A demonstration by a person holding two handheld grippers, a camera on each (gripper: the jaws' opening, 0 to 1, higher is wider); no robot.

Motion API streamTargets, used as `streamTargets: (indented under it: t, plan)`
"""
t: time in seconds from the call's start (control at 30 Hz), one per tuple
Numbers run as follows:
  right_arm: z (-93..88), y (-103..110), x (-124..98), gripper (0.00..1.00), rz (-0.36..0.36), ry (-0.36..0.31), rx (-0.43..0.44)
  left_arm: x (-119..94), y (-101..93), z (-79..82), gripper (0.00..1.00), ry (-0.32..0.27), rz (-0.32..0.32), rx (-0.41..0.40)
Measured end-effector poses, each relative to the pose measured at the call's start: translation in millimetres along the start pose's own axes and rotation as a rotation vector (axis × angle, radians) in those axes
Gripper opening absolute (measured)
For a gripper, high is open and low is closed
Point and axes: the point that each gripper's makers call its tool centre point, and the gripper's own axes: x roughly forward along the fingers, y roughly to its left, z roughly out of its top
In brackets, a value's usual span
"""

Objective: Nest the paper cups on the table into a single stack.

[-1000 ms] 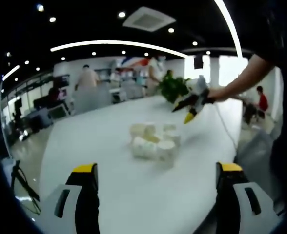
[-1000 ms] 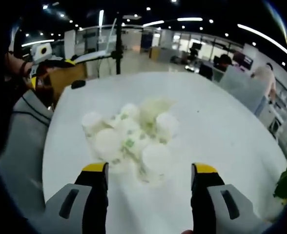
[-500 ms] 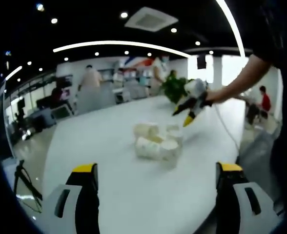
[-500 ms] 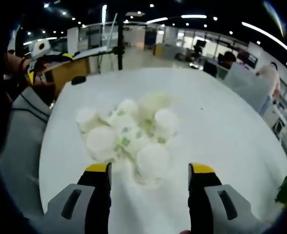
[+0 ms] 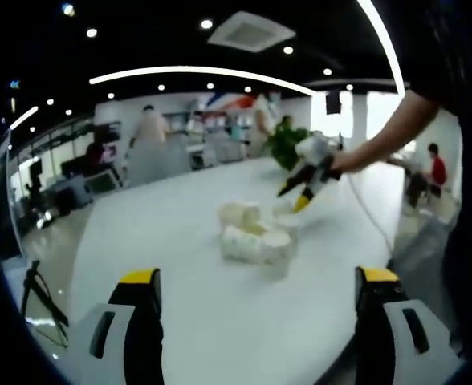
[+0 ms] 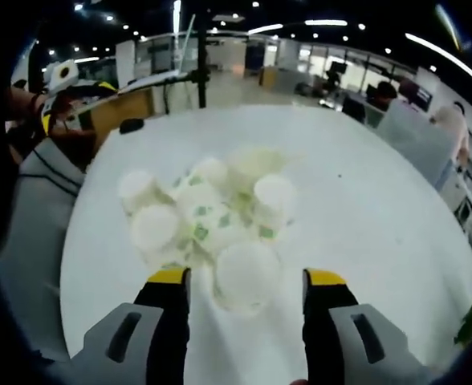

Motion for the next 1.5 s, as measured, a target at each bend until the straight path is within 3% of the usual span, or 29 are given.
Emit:
streamTargets:
  t: [0.87, 1.5]
  plan:
    - [-5.8, 0, 25, 0.36, 0.049, 0.058, -0.042, -12, 5.3, -6.5, 0.98, -0.001, 0.048, -0.025]
    - [-19.9, 0, 9, 0.36, 0.022, 0.078, -0.019, -12, 0.8, -9.8, 0.98, -0.01, 0.037, -0.021]
